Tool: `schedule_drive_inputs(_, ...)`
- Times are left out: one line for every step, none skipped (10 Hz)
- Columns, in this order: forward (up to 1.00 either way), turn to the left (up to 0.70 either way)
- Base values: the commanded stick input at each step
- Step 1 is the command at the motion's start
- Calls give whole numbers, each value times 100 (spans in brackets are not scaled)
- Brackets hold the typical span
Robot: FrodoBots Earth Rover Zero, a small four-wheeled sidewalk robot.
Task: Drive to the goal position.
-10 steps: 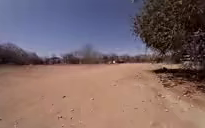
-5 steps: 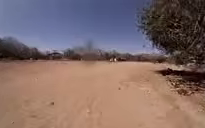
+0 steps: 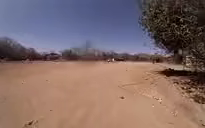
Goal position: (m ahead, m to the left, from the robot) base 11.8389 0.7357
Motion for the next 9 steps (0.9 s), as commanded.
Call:
schedule_drive_inputs(100, 0)
schedule_drive_inputs(100, 0)
schedule_drive_inputs(100, 0)
schedule_drive_inputs(100, 0)
schedule_drive_inputs(100, 0)
schedule_drive_inputs(100, 0)
schedule_drive_inputs(100, 0)
schedule_drive_inputs(100, 0)
schedule_drive_inputs(100, 0)
